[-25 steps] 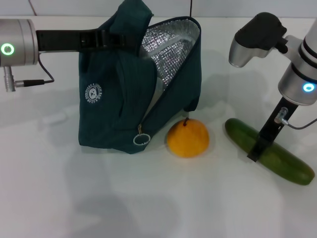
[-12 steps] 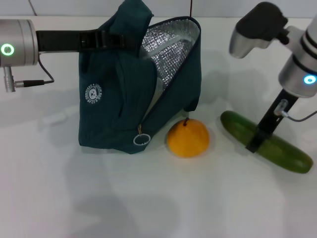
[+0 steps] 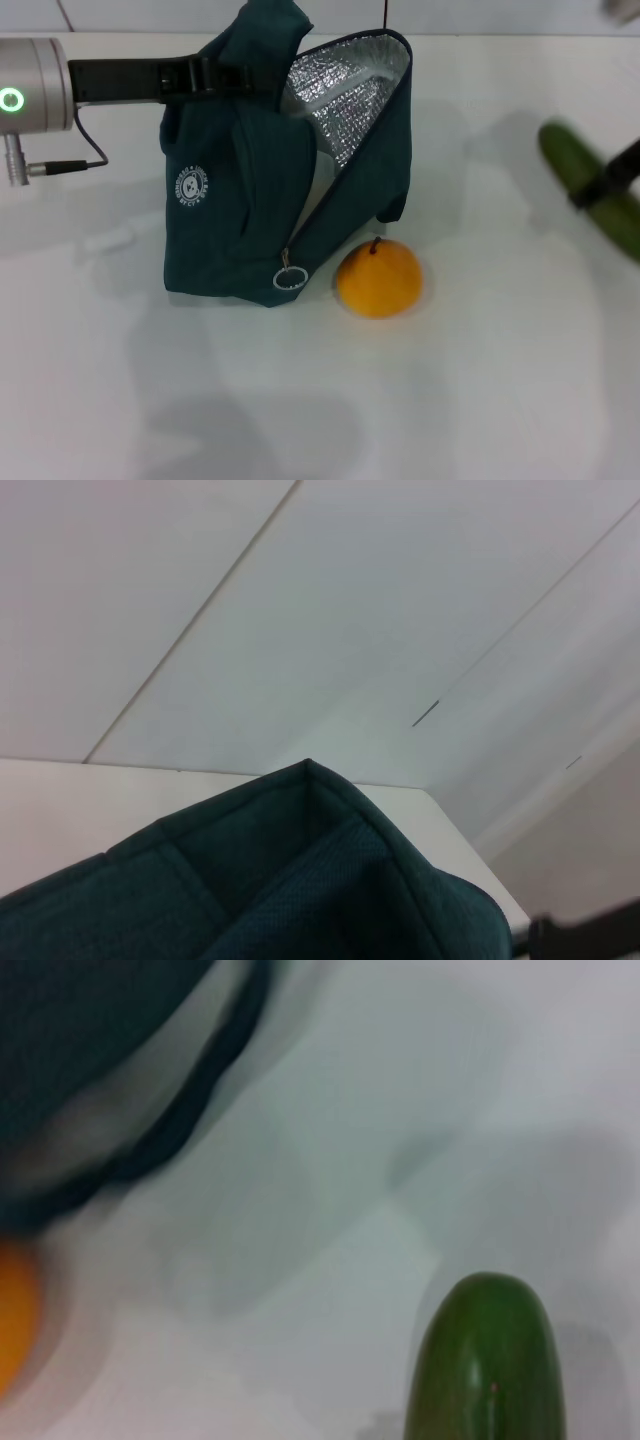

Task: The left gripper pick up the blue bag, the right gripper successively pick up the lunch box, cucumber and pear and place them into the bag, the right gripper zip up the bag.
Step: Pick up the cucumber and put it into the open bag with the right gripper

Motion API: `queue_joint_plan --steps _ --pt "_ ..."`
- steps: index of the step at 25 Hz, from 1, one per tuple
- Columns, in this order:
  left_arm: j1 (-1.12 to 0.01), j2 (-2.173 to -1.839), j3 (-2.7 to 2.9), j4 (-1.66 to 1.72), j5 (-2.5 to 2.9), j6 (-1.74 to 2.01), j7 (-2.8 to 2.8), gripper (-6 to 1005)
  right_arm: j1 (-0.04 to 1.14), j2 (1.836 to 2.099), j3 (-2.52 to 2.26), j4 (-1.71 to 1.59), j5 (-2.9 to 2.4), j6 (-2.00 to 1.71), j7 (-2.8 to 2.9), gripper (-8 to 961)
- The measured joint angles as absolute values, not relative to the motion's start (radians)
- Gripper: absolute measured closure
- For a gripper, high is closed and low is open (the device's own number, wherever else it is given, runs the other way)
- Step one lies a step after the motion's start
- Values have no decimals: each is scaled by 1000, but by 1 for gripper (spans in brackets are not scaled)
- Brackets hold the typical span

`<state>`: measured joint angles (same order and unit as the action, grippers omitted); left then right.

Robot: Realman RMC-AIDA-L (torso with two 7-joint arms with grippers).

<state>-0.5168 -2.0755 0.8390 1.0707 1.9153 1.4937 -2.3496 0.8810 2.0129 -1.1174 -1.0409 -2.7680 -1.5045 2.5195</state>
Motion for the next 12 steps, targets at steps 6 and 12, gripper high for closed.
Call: queue_joint_plan --steps 6,12 --pt "-515 -2075 840 1072 1915 1496 -2350 954 759 2007 -1069 -1196 -2634 -1314 2500 318" --pt "-520 -2078 847 1071 1914 1496 -2350 954 674 2008 -1072 -1273 -2364 -1144 2356 318"
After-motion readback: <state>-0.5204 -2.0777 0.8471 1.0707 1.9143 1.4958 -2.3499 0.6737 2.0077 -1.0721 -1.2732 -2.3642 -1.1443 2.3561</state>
